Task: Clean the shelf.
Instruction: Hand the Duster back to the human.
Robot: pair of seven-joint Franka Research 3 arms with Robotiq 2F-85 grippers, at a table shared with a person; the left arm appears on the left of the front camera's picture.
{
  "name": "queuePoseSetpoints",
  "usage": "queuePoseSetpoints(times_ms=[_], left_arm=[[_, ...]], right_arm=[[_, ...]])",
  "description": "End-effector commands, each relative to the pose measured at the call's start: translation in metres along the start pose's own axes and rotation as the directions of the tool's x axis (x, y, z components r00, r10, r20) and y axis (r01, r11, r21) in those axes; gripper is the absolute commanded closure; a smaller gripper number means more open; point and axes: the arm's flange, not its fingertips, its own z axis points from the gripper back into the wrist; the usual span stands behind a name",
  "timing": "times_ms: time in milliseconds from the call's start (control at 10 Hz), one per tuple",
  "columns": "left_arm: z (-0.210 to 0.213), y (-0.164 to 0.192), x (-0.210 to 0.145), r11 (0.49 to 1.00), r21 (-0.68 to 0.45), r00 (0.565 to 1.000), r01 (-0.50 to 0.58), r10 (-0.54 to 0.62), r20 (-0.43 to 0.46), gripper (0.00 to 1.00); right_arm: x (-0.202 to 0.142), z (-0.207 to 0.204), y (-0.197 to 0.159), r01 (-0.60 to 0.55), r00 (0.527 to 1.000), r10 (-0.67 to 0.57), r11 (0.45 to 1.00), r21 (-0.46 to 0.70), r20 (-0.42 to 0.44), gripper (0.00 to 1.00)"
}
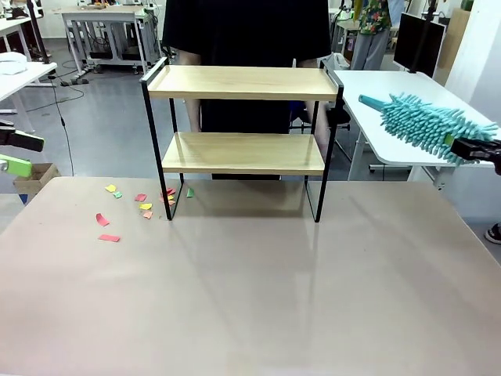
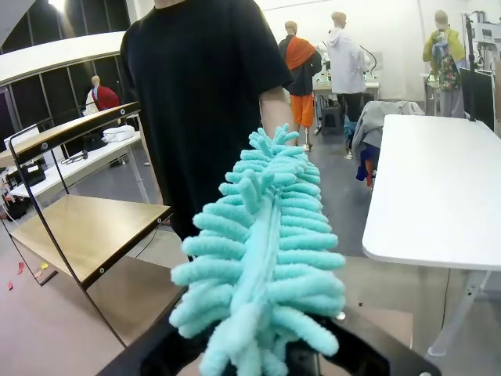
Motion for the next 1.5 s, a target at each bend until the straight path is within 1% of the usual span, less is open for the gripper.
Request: queuePoseSetpoints(times_ms=[0,800,900,1000,1100,1300,1400], left_arm=[[0.000,0.002,0.001,1.000,-0.004,1.000,0.019,-0.019,0.024,0.00],[0.000,0.002,0.001,1.000,-0.004,1.000,0.019,-0.019,0.024,0.00],[0.000,0.002,0.001,1.000,-0.004,1.000,0.019,-0.019,0.024,0.00],[0.000,0.002,0.001,1.000,-0.004,1.000,0.019,-0.019,0.024,0.00],[0.000,0.002,0.001,1.000,-0.004,1.000,0.019,-0.019,0.024,0.00],[0.000,0.002,0.001,1.000,-0.004,1.000,0.019,-0.019,0.024,0.00],[0.000,0.002,0.001,1.000,-0.004,1.000,0.019,-0.019,0.024,0.00]], right_arm=[[0.005,-0.001,0.001,-0.001,1.000,0.001,1.000,0.002,0.005,0.84],[0.005,-0.001,0.001,-0.001,1.000,0.001,1.000,0.002,0.005,0.84],[0.001,0.000,0.000,-0.002,1.000,0.002,1.000,0.002,0.003,0.35],[0.001,0.000,0.001,-0.034,0.999,0.034,0.999,-0.012,-0.004,0.24],[0.004,0.001,0.004,-0.026,1.000,0.026,1.000,-0.003,-0.010,0.00],[0.021,0.011,0.007,0.015,1.000,-0.016,1.000,0.022,0.014,0.00],[0.041,0.020,0.008,0.058,0.997,-0.060,0.997,0.048,0.048,0.00]])
